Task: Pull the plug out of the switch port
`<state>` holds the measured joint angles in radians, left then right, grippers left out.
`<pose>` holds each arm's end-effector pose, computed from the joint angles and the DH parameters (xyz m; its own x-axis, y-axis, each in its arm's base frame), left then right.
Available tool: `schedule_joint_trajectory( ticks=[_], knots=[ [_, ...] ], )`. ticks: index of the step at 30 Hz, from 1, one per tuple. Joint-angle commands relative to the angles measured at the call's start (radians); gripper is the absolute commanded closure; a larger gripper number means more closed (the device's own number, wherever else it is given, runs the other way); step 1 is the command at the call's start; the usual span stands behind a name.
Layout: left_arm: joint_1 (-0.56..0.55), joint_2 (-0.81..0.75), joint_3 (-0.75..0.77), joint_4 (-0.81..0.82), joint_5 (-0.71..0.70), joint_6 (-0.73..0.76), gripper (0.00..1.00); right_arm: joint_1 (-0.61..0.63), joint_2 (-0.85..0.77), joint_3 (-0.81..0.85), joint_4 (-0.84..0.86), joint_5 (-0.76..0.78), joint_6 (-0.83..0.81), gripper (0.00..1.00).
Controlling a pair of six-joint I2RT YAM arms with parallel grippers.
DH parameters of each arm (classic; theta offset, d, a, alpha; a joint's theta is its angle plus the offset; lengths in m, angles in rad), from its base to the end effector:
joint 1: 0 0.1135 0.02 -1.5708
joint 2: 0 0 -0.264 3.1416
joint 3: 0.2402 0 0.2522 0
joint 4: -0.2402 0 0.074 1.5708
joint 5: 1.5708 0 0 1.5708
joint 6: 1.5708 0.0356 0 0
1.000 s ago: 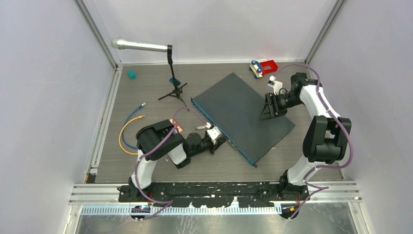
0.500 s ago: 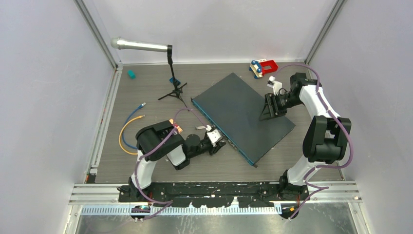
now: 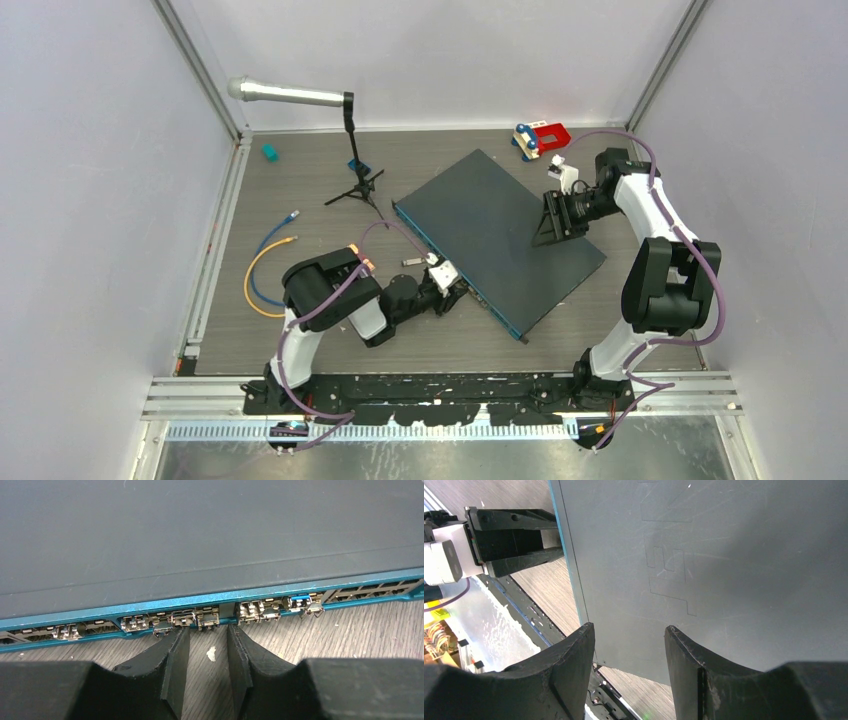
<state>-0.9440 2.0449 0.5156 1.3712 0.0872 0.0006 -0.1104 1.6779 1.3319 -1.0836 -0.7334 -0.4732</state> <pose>0.1844 -0.2600 0.0889 -0.0918 0.1278 -0.9875 0.8573 0.5146 -0.0131 0.3139 -0.0108 0.2499 -0.8705 -0.2441 -0.4273 -0.4589 0.7162 0.5258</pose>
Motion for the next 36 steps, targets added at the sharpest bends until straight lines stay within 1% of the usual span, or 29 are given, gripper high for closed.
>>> schedule_joint_trajectory(
  ticks=[1, 3, 6, 12, 20, 22, 24, 26, 32, 36],
  knots=[
    [-0.016, 0.035, 0.041, 0.005, -0.079, -0.038, 0.65, 0.006, -0.008, 0.033, -0.009, -0.005, -0.017, 0.41],
    [-0.020, 0.046, 0.049, 0.006, -0.147, -0.057, 0.67, 0.006, -0.009, 0.034, -0.010, -0.007, -0.017, 0.41],
    [-0.021, 0.057, 0.053, 0.019, -0.204, -0.077, 0.70, 0.006, -0.007, 0.035, -0.010, -0.006, -0.018, 0.41],
    [-0.021, 0.076, 0.053, 0.057, -0.207, -0.067, 0.71, 0.008, -0.005, 0.036, -0.012, -0.007, -0.018, 0.41],
    [-0.026, 0.093, 0.095, 0.060, -0.176, -0.054, 0.71, 0.011, 0.000, 0.037, -0.012, -0.005, -0.015, 0.41],
    [-0.027, 0.094, 0.097, 0.060, -0.174, -0.049, 0.76, 0.011, 0.001, 0.037, -0.014, -0.005, -0.015, 0.41],
    [-0.027, 0.095, 0.096, 0.060, -0.167, -0.044, 0.89, 0.011, 0.003, 0.037, -0.013, -0.005, -0.015, 0.41],
    [-0.027, 0.095, 0.096, 0.060, -0.167, -0.045, 0.99, 0.011, 0.003, 0.039, -0.015, -0.003, -0.015, 0.41],
    [-0.027, 0.070, 0.069, 0.058, -0.132, -0.010, 1.00, 0.012, 0.001, 0.039, -0.017, -0.004, -0.015, 0.41],
    [-0.026, 0.019, 0.042, -0.031, -0.135, 0.040, 1.00, 0.012, 0.001, 0.038, -0.017, -0.004, -0.015, 0.41]
  ],
)
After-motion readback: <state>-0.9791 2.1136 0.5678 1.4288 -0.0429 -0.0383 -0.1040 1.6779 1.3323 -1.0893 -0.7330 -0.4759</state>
